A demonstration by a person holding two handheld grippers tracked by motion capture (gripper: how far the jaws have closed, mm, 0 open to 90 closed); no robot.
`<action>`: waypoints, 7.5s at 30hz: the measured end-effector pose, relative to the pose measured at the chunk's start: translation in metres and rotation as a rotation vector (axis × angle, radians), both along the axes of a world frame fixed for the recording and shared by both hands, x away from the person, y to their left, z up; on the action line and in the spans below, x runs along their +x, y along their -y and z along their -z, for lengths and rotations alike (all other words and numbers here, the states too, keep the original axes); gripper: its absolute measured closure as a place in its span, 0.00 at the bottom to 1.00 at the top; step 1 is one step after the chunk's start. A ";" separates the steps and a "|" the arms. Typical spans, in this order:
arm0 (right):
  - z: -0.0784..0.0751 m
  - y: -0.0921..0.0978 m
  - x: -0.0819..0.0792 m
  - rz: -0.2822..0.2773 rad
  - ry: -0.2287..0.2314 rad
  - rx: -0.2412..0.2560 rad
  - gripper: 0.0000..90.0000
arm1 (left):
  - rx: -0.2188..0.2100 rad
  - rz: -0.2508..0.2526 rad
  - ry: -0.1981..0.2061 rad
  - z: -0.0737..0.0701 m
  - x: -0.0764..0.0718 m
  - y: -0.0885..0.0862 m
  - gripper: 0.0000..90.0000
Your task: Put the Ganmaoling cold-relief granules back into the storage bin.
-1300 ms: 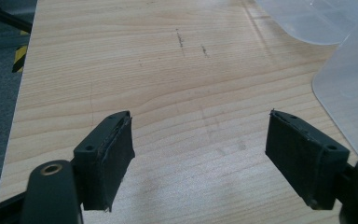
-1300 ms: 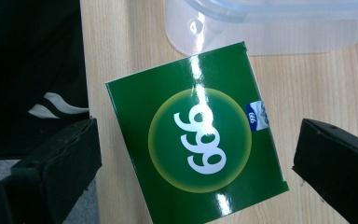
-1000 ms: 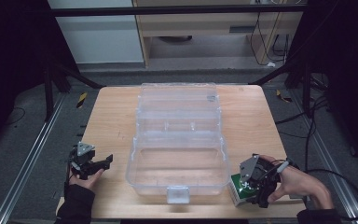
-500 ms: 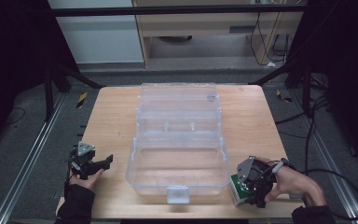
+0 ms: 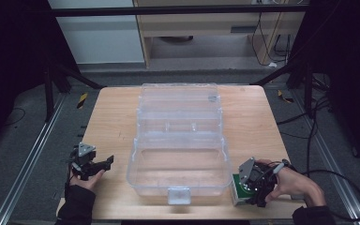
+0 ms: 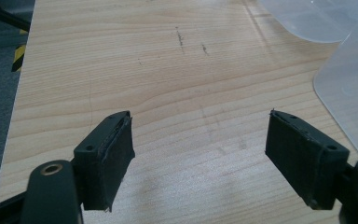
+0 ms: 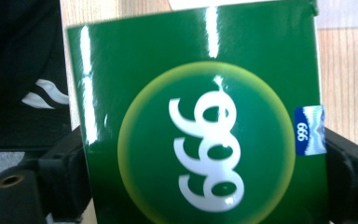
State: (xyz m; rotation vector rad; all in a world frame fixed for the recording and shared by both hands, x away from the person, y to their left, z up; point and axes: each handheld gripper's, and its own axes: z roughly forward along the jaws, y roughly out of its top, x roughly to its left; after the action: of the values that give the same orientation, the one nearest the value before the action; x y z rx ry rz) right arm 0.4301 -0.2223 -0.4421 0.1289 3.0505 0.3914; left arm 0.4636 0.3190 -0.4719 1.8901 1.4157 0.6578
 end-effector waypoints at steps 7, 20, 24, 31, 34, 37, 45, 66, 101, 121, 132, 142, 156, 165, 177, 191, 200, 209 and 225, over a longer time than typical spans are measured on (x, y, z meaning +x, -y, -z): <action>-0.001 0.005 -0.001 0.047 -0.008 0.028 0.17 | 0.000 -0.001 0.000 0.000 0.000 0.000 0.25; -0.017 0.019 -0.010 0.106 0.016 0.069 0.18 | 0.001 -0.001 0.000 0.000 0.000 0.000 0.25; -0.030 0.028 -0.014 0.136 0.036 0.085 0.18 | 0.001 -0.001 0.000 0.000 0.000 0.000 0.25; -0.050 0.035 -0.017 0.172 0.066 0.112 0.18 | 0.002 0.001 -0.001 0.000 0.000 0.001 0.25; -0.060 0.037 -0.018 0.174 0.084 0.127 0.18 | 0.002 0.001 -0.001 0.000 0.000 0.001 0.25; -0.070 0.035 -0.020 0.180 0.091 0.137 0.18 | 0.003 0.002 -0.002 0.000 0.000 0.001 0.25; -0.098 0.024 -0.023 0.174 0.112 0.151 0.18 | 0.002 0.001 -0.001 0.000 0.000 0.001 0.25; -0.145 -0.027 -0.012 0.110 0.163 0.188 0.18 | 0.001 0.000 -0.002 0.000 0.000 0.001 0.25; -0.114 -0.087 0.018 0.036 0.157 0.168 0.18 | -0.003 0.001 0.002 -0.001 0.000 0.000 0.25; -0.088 -0.096 0.020 0.014 0.138 0.115 0.18 | -0.005 0.000 0.004 -0.001 0.000 -0.001 0.25; -0.079 -0.095 0.022 0.023 0.130 0.143 0.18 | -0.004 0.001 0.003 -0.001 0.000 -0.001 0.25; -0.076 -0.095 0.023 0.033 0.121 0.168 0.18 | -0.006 -0.001 0.004 -0.001 0.000 -0.001 0.25; -0.073 -0.099 0.026 0.019 0.136 0.192 0.18 | -0.006 -0.001 0.002 -0.001 0.000 -0.001 0.25; -0.064 -0.102 0.029 0.011 0.115 0.148 0.18 | -0.006 -0.001 0.002 -0.001 0.000 -0.002 0.25; -0.046 -0.101 0.033 0.019 0.094 0.114 0.16 | -0.005 -0.001 0.001 -0.001 0.000 -0.002 0.25; -0.057 -0.085 0.032 0.097 0.096 0.198 0.18 | -0.004 0.000 0.001 0.000 0.000 -0.001 0.25; -0.084 -0.052 0.025 0.229 0.198 0.320 0.12 | -0.005 0.001 -0.001 0.000 0.000 -0.001 0.25; -0.079 0.000 0.023 0.519 0.311 0.488 0.08 | -0.005 0.002 -0.004 0.000 0.000 -0.001 0.26; -0.015 0.042 0.029 0.931 0.430 0.625 0.05 | -0.004 0.005 -0.003 0.001 0.000 -0.001 0.29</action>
State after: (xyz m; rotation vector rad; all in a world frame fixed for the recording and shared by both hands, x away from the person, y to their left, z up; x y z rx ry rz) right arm 0.4592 -0.2638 -0.4268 1.2183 2.0351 1.0527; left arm 0.4633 0.3205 -0.4731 1.8915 1.4124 0.6500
